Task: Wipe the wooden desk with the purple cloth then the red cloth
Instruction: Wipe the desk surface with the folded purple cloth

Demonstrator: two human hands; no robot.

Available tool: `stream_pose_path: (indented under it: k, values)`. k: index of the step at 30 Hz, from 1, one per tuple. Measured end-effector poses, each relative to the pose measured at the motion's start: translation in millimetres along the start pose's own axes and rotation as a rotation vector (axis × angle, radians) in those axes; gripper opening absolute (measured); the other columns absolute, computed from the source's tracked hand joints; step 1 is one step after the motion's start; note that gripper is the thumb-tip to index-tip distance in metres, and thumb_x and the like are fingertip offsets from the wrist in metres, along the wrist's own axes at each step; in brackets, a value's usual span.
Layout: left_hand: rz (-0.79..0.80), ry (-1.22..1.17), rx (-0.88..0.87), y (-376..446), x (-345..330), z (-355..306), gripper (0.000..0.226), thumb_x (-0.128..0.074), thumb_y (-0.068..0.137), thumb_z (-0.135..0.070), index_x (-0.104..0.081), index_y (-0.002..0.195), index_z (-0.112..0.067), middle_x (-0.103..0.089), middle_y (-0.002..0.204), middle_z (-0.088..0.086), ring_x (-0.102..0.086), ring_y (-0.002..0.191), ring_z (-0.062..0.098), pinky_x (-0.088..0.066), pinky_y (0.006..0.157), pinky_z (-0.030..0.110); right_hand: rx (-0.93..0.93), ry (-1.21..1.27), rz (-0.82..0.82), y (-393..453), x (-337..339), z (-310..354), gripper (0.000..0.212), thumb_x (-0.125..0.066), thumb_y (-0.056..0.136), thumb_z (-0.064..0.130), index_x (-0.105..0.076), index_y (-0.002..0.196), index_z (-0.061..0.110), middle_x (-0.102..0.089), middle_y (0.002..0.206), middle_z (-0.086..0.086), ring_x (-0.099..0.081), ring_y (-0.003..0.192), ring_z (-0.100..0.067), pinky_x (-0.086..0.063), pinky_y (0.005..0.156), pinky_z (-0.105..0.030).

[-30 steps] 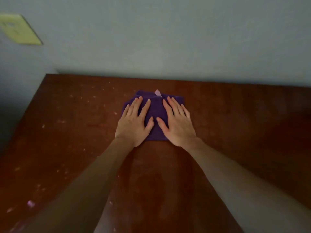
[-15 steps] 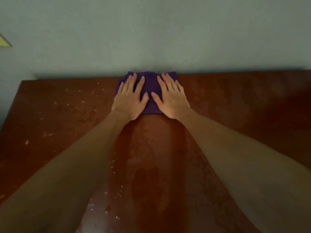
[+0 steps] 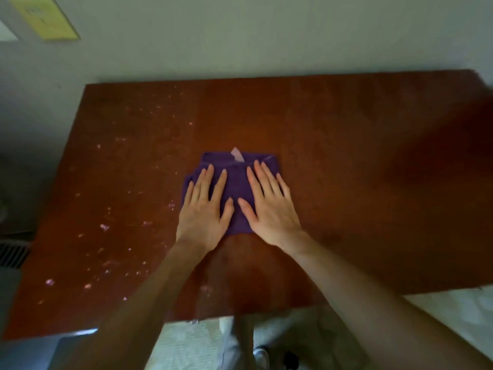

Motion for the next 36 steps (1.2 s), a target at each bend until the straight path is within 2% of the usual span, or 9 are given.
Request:
stream_pose_path:
  k: [8, 15, 21, 28, 33, 36]
  values:
    - [0.016, -0.002, 0.074, -160.7, -1.0, 9.5, 0.066, -0.023, 0.103, -0.054, -0.01, 0.162, -0.027, -0.009, 0.17, 0.004, -0.004, 0.158, 0.018, -0.018, 0.127, 0.047, 0.04, -0.004, 0.005, -130.3, -6.0, 76.6, 0.071, -0.032, 0.106, 0.055, -0.024, 0.163, 0.013, -0.018, 0.172, -0.008, -0.012, 0.16, -0.02, -0.015, 0.13, -0.045]
    - [-0.003, -0.007, 0.065, -160.5, 6.1, 21.4, 0.068, -0.028, 0.102, -0.055, -0.013, 0.162, -0.027, -0.013, 0.17, 0.006, -0.01, 0.157, 0.019, -0.015, 0.128, 0.044, 0.09, -0.016, -0.023, -121.9, -2.9, 83.8, 0.072, -0.035, 0.103, 0.057, -0.031, 0.161, 0.015, -0.028, 0.169, -0.008, -0.022, 0.158, -0.022, -0.02, 0.128, -0.045]
    - [-0.035, -0.013, 0.071, -90.4, 20.0, 51.1, 0.068, -0.03, 0.101, -0.054, -0.018, 0.162, -0.027, -0.017, 0.169, 0.007, -0.014, 0.156, 0.022, -0.011, 0.128, 0.041, 0.123, 0.0, -0.049, -42.4, -6.6, 80.6, 0.072, -0.033, 0.103, 0.057, -0.033, 0.16, 0.013, -0.033, 0.167, -0.009, -0.026, 0.157, -0.023, -0.018, 0.128, -0.044]
    - [-0.039, 0.01, 0.063, 38.8, 40.6, 113.1, 0.07, -0.022, 0.1, -0.057, -0.014, 0.162, -0.027, -0.011, 0.17, 0.007, -0.01, 0.157, 0.023, -0.008, 0.128, 0.041, 0.125, -0.02, -0.04, 101.1, -17.4, 82.3, 0.074, -0.026, 0.102, 0.059, -0.031, 0.16, 0.013, -0.033, 0.167, -0.009, -0.025, 0.157, -0.024, -0.016, 0.127, -0.044]
    - [-0.042, 0.033, 0.06, 144.0, 53.0, 157.0, 0.065, -0.031, 0.105, -0.052, -0.012, 0.162, -0.027, -0.008, 0.17, 0.007, -0.005, 0.157, 0.023, -0.004, 0.128, 0.04, 0.122, -0.033, -0.044, 213.5, -22.1, 77.1, 0.077, -0.021, 0.1, 0.062, -0.029, 0.16, 0.015, -0.031, 0.168, -0.008, -0.024, 0.157, -0.023, -0.016, 0.127, -0.045]
    - [-0.061, 0.043, 0.055, 194.9, 59.3, 177.0, 0.068, -0.027, 0.102, -0.055, -0.015, 0.162, -0.026, -0.011, 0.17, 0.007, -0.008, 0.157, 0.023, -0.006, 0.128, 0.04, 0.123, -0.027, -0.059, 266.7, -22.9, 73.0, 0.079, -0.019, 0.099, 0.063, -0.029, 0.161, 0.015, -0.03, 0.168, -0.008, -0.023, 0.157, -0.023, -0.015, 0.127, -0.044]
Point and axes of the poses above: each hand's wrist, its own y-axis towards the middle knuckle, its own x-axis out of the back of the hand, z = x × y, the point moved 10 cm from there along y, towards the middle knuckle
